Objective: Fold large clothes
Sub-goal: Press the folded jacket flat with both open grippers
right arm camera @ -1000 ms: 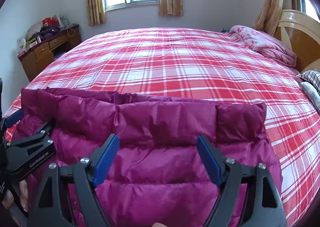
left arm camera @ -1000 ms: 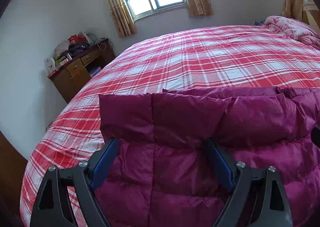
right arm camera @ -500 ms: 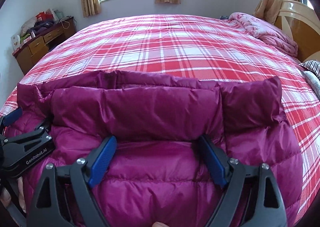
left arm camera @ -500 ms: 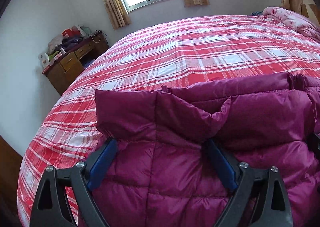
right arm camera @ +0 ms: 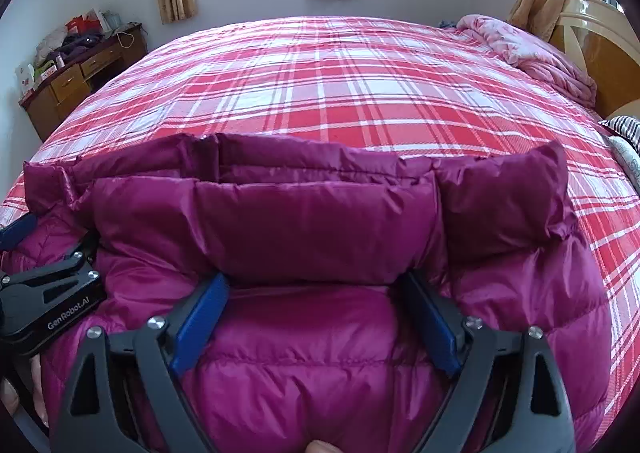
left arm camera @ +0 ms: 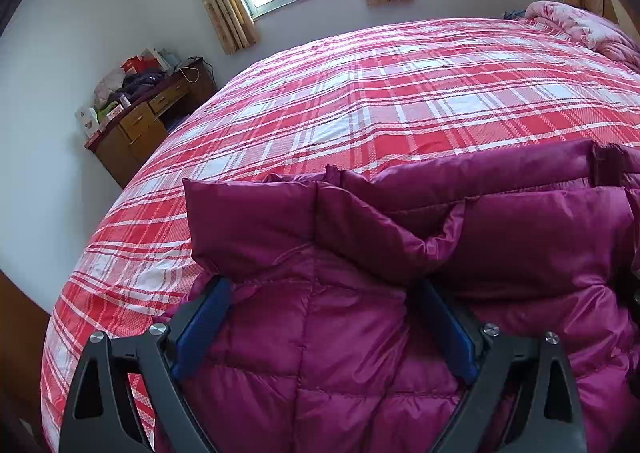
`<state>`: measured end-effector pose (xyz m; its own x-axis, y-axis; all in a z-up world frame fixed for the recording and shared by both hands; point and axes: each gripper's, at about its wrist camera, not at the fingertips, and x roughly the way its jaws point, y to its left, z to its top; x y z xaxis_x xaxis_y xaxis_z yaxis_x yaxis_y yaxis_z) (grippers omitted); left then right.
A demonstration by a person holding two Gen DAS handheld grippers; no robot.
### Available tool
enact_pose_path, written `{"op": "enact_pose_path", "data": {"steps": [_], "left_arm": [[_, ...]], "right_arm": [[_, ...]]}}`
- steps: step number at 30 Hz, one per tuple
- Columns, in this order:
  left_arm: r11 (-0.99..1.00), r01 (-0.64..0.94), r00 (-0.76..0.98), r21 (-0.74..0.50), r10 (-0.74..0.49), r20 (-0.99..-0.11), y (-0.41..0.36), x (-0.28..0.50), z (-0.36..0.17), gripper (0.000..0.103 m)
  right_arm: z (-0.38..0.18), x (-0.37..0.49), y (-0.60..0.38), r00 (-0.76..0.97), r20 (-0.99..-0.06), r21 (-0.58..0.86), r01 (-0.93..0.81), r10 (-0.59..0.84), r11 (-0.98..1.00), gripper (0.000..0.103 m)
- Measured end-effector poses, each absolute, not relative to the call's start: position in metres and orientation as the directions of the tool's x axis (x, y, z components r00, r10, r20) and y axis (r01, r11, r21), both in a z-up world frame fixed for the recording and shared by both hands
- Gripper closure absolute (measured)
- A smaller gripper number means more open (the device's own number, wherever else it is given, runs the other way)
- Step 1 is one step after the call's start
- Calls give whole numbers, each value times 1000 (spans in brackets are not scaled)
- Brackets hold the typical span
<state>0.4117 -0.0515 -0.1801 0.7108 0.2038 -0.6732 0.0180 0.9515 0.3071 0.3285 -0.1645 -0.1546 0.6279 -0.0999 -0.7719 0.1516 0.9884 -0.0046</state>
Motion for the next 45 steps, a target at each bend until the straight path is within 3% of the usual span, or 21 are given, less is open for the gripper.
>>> {"op": "enact_pose_path", "data": {"steps": [22,32,41,45], "left_arm": [[942,8,710,336,231,-665,-56,413,-184,7],[940,3,713,341,238,-659,-58,412,-185,6],[945,-4,718,327,230,-657,-54,408,-183,6],[949,-6,716,314,224,-661,-52,406,-181,6]], "right_arm": [[-162,336,-159,587,-795,-72,163,-155,984,9],[-132,280,-139,669,-739,-13,107,-82,994,9],[-158,274,-122,685,-713,-108,106,-152,988,9],[-161,279,-126,665,-734,-86,106,-135,991,8]]}}
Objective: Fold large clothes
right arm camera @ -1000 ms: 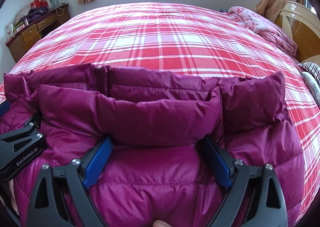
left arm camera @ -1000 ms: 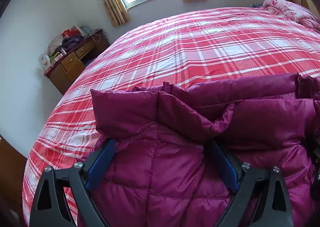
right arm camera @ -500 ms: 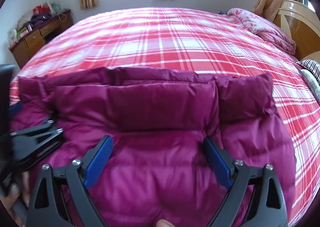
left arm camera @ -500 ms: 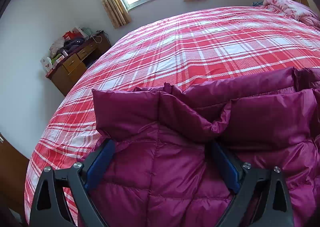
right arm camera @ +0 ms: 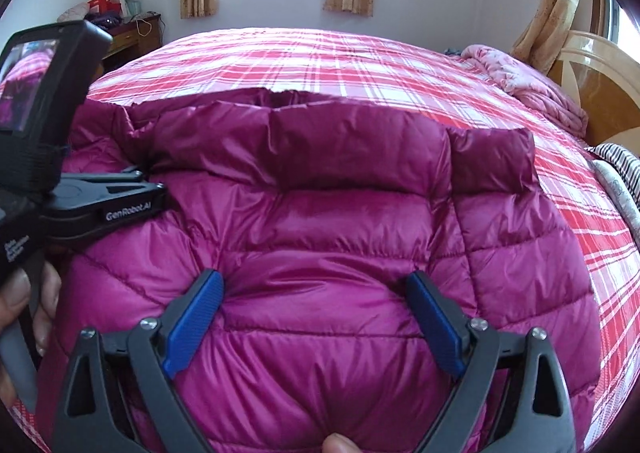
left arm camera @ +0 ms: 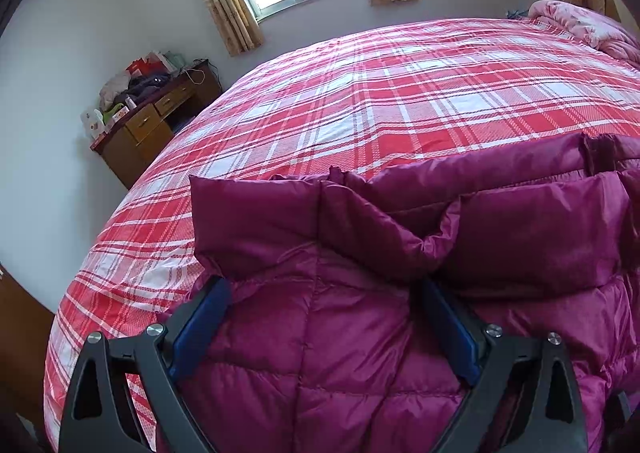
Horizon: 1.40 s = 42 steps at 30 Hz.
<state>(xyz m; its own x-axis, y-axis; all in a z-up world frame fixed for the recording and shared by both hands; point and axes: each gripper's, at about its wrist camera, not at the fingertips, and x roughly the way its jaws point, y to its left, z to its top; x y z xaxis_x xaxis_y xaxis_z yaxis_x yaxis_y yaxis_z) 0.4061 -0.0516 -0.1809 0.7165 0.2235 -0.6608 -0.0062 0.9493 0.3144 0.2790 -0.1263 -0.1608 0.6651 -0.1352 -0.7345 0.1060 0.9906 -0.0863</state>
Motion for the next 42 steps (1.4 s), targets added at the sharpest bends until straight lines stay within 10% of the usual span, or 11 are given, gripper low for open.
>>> {"op": "enact_pose_path", "data": {"steps": [42], "left_arm": [[962,-273,712,-8,196,-674,89,211,-163,6]], "right_arm": [[-154,175,-108,721,-685,-46,95,-101,994,5]]}}
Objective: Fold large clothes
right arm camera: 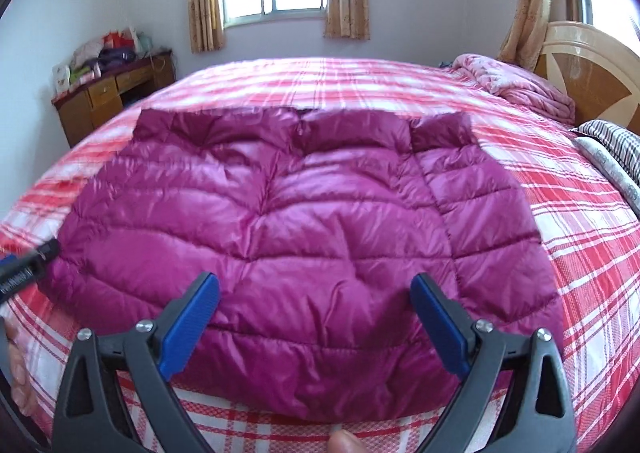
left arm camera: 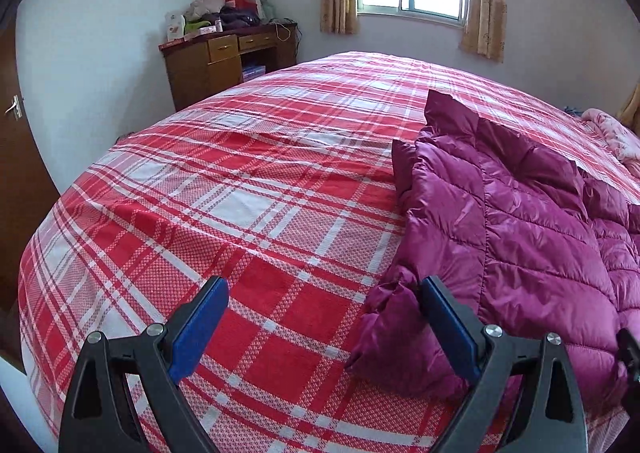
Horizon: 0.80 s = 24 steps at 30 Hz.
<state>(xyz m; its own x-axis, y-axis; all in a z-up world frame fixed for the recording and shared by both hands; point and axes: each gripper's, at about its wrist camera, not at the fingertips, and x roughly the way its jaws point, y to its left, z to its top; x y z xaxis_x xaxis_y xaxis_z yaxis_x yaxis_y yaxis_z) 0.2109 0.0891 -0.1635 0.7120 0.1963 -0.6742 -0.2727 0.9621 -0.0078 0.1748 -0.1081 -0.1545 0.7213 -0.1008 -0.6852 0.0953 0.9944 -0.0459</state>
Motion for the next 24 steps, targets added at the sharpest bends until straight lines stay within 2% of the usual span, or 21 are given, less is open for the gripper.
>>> {"op": "enact_pose_path", "data": {"steps": [4,12,16,17,18,19,21,22,24], "left_arm": [[966,-259,705,-14,179,-687,86,208,-171,6],[970,-215,690,-116,67,-721,85,213,-185,6],[967,-190,705,-172,12,-710,87,213,-186,8],[967,-183,705,-179,2,-709,86,214,-186,14],[966,-170,709,-193,-16,-705,86,215,-187,27],[967,-143,714,-213,-49,-698,84,216,-186,35],[964,-77,705,-254,-128,-698,79,220,-186,69],[965,-57,697,-255,-145,-702,74,222,-186,72],[971,-28,701,-237,-151,-697,67,223,-182,90]], "right_arm": [[-168,178,-98,722,-672,-137,99,-166,986,2],[-172,178,-107,726,-674,-91,103,-138,990,0],[-173,174,-107,739,-660,-89,107,-139,990,0],[-173,174,-107,741,-657,-88,108,-139,990,0],[-173,174,-107,742,-656,-88,108,-140,990,0],[-173,174,-107,743,-655,-88,108,-139,990,0],[-173,173,-107,745,-652,-87,108,-139,990,0],[-172,173,-107,746,-651,-86,108,-138,990,0],[-172,173,-108,745,-653,-80,107,-133,991,0]]}}
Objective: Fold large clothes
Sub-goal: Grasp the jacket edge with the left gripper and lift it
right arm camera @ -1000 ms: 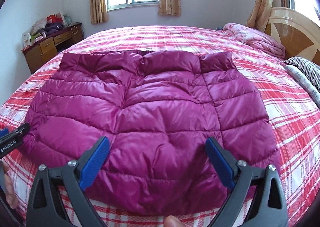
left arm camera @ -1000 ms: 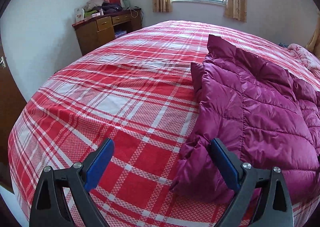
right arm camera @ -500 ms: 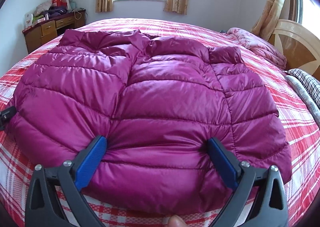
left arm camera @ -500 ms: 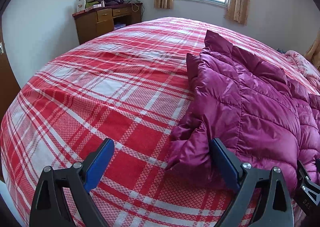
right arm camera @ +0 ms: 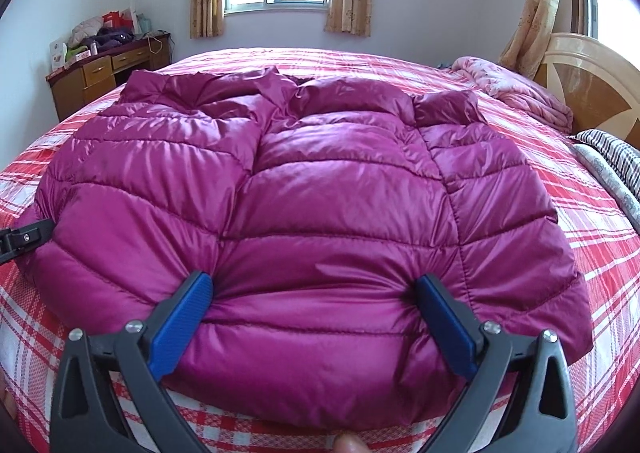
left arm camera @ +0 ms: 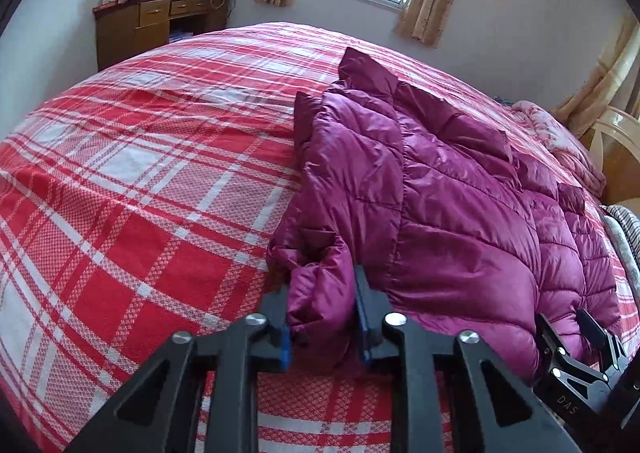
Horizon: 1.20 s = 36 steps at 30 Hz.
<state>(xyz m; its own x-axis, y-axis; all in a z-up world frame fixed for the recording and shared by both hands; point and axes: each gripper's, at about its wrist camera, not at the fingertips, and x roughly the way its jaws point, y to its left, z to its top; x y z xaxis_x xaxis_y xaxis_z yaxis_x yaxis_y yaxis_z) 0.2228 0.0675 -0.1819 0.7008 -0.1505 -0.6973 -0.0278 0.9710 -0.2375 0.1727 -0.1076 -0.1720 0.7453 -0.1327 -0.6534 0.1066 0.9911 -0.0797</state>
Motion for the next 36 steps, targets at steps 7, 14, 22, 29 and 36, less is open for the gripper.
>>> {"op": "enact_pose_path", "data": {"steps": [7,14,22,29,36], "left_arm": [[989,108,828,-96,-143,-542,36,201,-120,96],[963,265,882,44,-224,-415,-24,189,-66,96],[858,489,841,158,-415,-347,-114,164,-44,96],[740,632,750,231,-507,-426,-200,160,-68,96],[678,698,675,229,-518,-525,-250,157,-113,96]], "right_arm": [[-158,165,-111,742,-665,-30,96,-91,995,7],[-133,139,-138,785,-611,33,153,-101,988,10],[-138,124,-200,726,-636,12,349,-262,937,9],[-159,104,-244,690,-675,90,427,-260,900,9],[-161,69,-289,694,-635,148,541,-339,828,9]]}}
